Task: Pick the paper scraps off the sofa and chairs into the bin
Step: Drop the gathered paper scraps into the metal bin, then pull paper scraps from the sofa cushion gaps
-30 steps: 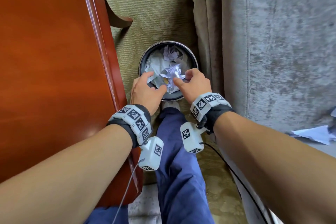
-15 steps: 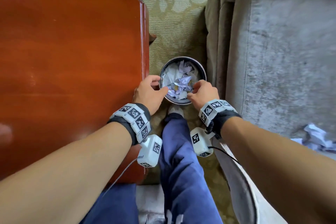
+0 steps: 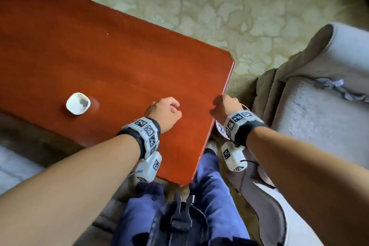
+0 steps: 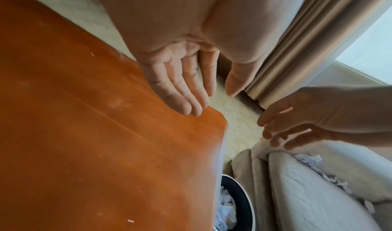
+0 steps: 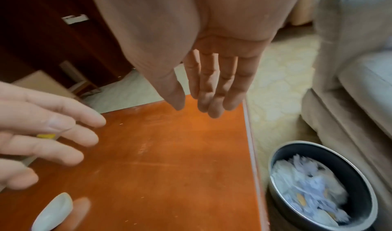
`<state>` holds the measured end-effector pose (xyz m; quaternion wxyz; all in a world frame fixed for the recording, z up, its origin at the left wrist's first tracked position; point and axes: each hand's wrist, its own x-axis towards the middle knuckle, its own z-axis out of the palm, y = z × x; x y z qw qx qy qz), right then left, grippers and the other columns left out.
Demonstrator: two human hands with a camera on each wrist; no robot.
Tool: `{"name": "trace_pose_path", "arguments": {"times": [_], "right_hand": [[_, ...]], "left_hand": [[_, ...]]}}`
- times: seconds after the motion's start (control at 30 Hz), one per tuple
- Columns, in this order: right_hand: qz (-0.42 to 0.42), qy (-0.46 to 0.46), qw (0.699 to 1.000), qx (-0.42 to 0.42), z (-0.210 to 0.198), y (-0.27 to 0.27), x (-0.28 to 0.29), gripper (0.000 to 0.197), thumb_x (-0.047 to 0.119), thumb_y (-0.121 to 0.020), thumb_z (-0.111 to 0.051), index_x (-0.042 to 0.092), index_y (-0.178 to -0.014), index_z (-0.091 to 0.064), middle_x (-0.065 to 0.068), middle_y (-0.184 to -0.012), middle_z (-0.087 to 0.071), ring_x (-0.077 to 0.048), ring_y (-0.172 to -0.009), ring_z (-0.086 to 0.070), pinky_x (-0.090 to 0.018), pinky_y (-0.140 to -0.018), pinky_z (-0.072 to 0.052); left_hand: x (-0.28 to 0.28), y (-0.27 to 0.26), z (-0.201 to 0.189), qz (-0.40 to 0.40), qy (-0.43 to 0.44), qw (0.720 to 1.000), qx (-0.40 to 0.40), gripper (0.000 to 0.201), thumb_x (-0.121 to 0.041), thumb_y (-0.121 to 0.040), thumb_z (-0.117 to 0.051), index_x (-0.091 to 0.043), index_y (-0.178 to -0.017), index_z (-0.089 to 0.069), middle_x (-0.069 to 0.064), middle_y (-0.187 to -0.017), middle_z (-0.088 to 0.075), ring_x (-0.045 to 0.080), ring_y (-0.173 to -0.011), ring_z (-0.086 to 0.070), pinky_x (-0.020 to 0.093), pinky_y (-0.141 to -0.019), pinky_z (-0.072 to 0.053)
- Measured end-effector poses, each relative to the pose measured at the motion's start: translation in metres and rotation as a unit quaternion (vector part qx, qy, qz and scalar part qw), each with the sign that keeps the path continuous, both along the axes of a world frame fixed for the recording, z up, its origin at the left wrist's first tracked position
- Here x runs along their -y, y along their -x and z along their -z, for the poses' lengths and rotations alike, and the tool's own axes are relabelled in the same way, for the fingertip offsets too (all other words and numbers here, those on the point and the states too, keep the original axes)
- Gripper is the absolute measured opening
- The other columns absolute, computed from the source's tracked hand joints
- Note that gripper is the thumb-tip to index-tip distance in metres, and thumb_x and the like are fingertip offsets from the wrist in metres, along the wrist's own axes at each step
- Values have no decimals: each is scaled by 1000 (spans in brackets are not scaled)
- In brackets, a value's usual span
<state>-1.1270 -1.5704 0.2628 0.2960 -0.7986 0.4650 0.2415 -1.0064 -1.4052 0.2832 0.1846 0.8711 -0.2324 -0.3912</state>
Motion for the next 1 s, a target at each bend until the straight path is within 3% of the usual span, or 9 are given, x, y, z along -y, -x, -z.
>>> {"name": "trace_pose_path", "arguments": {"times": [0.1,0.23,0.33,0.43,0.57,0.67,0.77,0.9,1.0], "right_hand": [[-55,20,998,17,-43,-50,-52,31,28,-81,-63,23,-111,-65,-13,-109,-67,-31,-96,-65,-35,-84,-55],[-120,38,992,31,-83,-113,-141,30,26,-84,-62,24,-114,-64,-11,-108,-64,-32,-90,-64,-32,-79,-54],[-205,38,978,20,-105,-160,-213,31,29,-86,-61,23,-116,-62,-11,-109,-64,-31,-91,-64,-32,-77,-54],[-303,33,952,14,-125,-213,-281,33,33,-86,-60,20,-117,-61,-6,-106,-66,-28,-95,-64,-33,-80,-55],[-418,45,907,27,-149,-283,-366,29,30,-86,-59,21,-113,-61,-2,-101,-70,-26,-91,-65,-29,-73,-54],[-482,43,874,44,-164,-325,-423,22,32,-87,-60,25,-108,-63,-1,-98,-70,-25,-88,-66,-26,-67,-48],[-535,44,842,53,-177,-349,-472,17,30,-88,-52,31,-102,-61,-1,-95,-67,-23,-85,-65,-24,-62,-44],[-604,30,795,52,-193,-362,-511,28,29,-90,-49,36,-115,-58,1,-110,-65,-24,-97,-64,-30,-78,-52],[-641,33,763,73,-205,-376,-521,31,31,-87,-49,34,-116,-58,0,-113,-64,-26,-100,-63,-38,-86,-54]], "left_hand": [[-72,-44,-40,-9,-3,999,32,23,-28,-90,-55,-28,-112,-63,-19,-81,-56,18,-95,-50,27,-81,-42],[-184,-102,-75,-76,11,996,53,20,-30,-89,-59,-28,-109,-62,-16,-85,-61,17,-89,-60,29,-84,-49],[-267,-137,-91,-112,-11,991,70,20,-27,-92,-56,-26,-112,-61,-17,-84,-56,9,-81,-49,23,-74,-38],[-344,-168,-106,-138,-41,986,81,23,-29,-94,-55,-29,-116,-60,-15,-98,-65,17,-98,-54,27,-79,-41],[-439,-193,-118,-222,-52,970,82,20,-34,-89,-58,-34,-108,-63,-17,-95,-67,15,-90,-63,29,-83,-51],[-500,-196,-124,-244,-71,963,90,24,-35,-88,-56,-34,-112,-62,-12,-103,-72,17,-99,-65,33,-87,-53],[-547,-192,-133,-234,-110,963,72,31,-36,-94,-51,-30,-124,-57,-13,-116,-68,15,-111,-60,31,-95,-48],[-578,-188,-153,-255,-138,955,58,34,-38,-96,-49,-29,-128,-55,-15,-115,-68,15,-110,-61,32,-97,-48],[-583,-191,-175,-248,-147,955,73,34,-39,-96,-50,-30,-129,-54,-15,-117,-67,15,-110,-61,33,-98,-48]]}}
